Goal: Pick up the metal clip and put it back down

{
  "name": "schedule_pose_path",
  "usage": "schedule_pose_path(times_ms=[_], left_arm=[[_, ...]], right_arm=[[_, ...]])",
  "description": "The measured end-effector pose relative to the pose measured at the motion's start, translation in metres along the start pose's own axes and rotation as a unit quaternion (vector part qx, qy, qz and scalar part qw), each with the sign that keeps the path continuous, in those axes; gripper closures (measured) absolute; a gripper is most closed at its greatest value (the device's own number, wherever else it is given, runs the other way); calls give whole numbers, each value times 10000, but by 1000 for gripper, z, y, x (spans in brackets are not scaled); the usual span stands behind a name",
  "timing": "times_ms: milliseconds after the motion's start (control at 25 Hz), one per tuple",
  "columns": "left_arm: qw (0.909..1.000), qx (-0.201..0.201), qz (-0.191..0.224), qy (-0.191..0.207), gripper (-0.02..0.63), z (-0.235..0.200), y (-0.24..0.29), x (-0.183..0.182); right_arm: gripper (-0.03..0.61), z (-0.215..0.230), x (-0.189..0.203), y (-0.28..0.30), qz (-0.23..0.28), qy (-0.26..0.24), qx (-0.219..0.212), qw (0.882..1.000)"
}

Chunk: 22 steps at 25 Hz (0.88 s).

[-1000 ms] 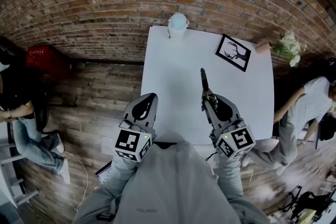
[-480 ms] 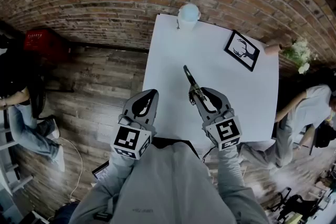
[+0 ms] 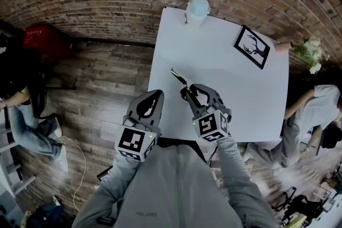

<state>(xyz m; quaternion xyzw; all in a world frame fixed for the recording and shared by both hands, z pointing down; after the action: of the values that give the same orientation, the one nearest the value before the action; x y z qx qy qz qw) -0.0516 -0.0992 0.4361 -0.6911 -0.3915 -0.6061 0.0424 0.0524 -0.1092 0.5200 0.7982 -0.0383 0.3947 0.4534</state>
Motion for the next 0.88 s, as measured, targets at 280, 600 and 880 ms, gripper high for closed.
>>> schedule_pose_path(times_ms=[280, 600, 880], left_arm=[[10000, 19, -52, -21, 586, -2, 6, 5], [9999, -19, -120, -57, 586, -3, 11, 11], [9998, -90, -129, -77, 586, -5, 11, 14]], right_arm=[[477, -20, 22, 36, -368, -676, -52, 9970], [477, -25, 36, 60, -552, -1117, 57, 9922], [472, -29, 45, 74, -693, -1615, 80, 9844]])
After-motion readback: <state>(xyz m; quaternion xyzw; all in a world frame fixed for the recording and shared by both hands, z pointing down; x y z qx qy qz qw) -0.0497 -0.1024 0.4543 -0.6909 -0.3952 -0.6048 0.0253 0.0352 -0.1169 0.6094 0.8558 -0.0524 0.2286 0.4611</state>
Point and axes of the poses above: the fingertips, and each gripper's own axes: y forward along the fingers, z to its right, x out of its underside, the point moved 1 cm from there along -y, backward along the fingers, and after that the axes turned 4 degrees about -z, right-handed, at the moved point
